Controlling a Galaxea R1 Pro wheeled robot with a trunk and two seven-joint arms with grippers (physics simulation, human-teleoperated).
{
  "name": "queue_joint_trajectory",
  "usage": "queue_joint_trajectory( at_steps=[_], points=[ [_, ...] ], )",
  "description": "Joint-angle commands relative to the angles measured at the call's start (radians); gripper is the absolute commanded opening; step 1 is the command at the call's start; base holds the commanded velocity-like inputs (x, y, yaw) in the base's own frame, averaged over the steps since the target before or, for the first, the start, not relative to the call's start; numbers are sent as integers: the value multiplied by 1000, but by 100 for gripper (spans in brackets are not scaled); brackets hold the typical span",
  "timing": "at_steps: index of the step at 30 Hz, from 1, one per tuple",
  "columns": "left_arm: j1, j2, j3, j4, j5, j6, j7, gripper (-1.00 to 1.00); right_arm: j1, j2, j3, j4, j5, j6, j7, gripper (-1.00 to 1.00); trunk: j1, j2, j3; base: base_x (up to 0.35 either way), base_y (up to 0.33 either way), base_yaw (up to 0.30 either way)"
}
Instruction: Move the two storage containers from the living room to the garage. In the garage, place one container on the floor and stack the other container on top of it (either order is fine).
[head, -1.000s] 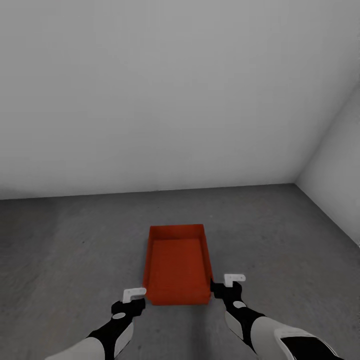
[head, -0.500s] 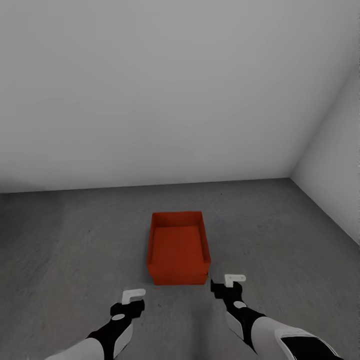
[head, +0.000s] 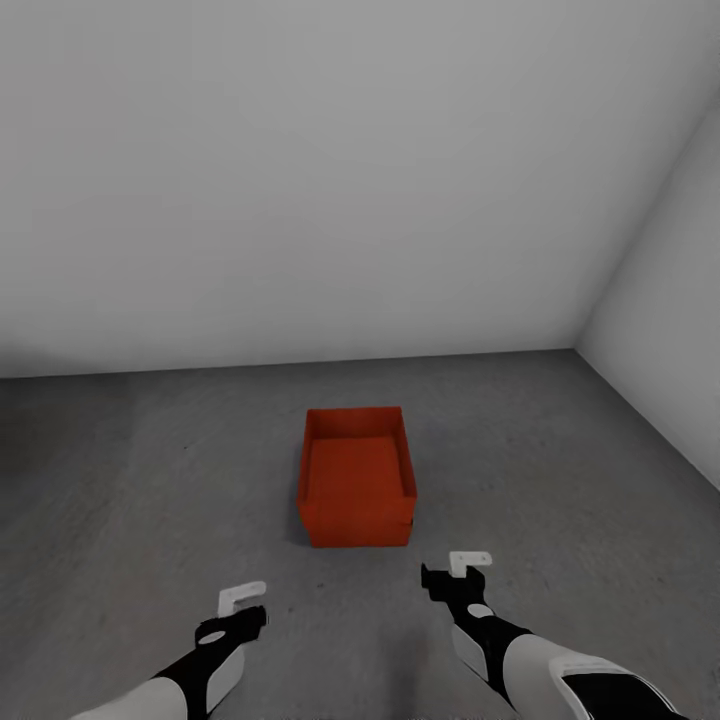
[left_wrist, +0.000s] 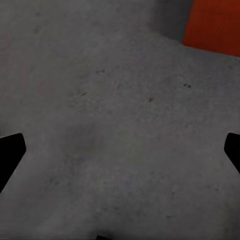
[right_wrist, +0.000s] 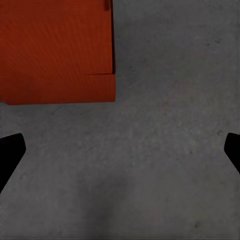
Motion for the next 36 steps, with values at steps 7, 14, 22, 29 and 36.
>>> queue_joint_trajectory(
  at_steps=[7,14,22,29,36],
  points=[
    [0,83,-10,73,19,-3,0,100,-1,0,-1,3,6,-3,-5,100,0,-1,-1,-4,0,0],
    [1,106,-10,122,20,-3,2,100,0,-60,3,5,9,70,4,100,0,-1,-1,0,0,0],
    [9,111,-10,127,21,-2,0,100,55,-107,4,6,9,110,11,100,0,-1,-1,0,0,0],
    [49,118,-10,127,20,-1,-4,100,265,-116,4,6,9,112,12,100,0,-1,-1,0,0,-1],
    [173,109,-9,127,20,3,-32,100,414,-114,2,6,1,115,22,100,0,-1,6,0,0,-90]
  ],
)
